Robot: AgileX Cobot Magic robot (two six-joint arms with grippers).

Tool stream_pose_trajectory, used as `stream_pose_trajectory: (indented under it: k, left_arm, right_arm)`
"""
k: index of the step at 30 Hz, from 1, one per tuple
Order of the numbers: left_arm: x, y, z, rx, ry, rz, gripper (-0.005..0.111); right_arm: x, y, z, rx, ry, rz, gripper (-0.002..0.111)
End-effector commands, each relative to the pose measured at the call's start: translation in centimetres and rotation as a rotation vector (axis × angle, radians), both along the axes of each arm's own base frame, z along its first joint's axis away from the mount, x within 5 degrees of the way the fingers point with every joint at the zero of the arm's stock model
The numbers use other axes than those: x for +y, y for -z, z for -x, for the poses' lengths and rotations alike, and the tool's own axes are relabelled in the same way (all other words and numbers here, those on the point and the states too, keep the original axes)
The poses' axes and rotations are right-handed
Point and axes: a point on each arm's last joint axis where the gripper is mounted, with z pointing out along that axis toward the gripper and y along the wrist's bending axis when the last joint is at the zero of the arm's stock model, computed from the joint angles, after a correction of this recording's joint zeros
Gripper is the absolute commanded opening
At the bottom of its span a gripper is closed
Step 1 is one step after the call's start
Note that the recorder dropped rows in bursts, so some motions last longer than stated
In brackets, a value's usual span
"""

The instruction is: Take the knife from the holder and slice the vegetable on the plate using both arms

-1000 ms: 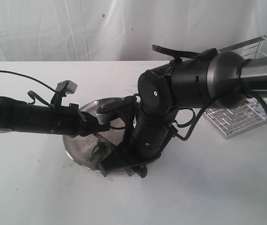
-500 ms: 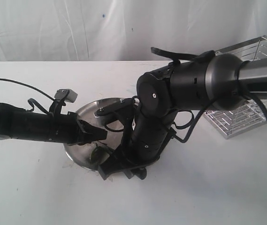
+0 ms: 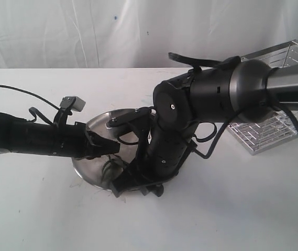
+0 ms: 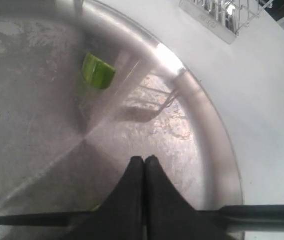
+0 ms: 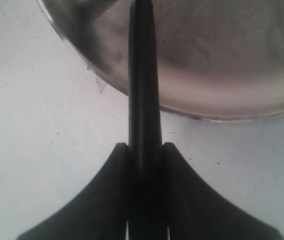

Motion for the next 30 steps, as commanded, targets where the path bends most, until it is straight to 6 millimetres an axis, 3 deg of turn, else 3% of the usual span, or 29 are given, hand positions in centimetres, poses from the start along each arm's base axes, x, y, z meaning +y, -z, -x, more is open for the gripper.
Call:
stream_pose_trajectory:
  k: [1,11,30]
  left_arm:
    - [-0.2,-1.9,0.0,-0.045,0.005,0.052,0.000]
    - [-0.1,-3.3,0.1,-0.083,0.002,0.057,0.000]
    - [-0.1,-3.3,0.1,-0.073,-0.004,0.062,0.000]
  right_arm:
    - [-0.3,-0.2,-0.4,-0.033,0.008,-0.002,0.000]
    - [-0.3,-0.2,-0.4,-0.042,0.006,-0.003,0.000]
    - [0.2,-0.4,-0.2,-0.074,-0.023,-0.002,0.000]
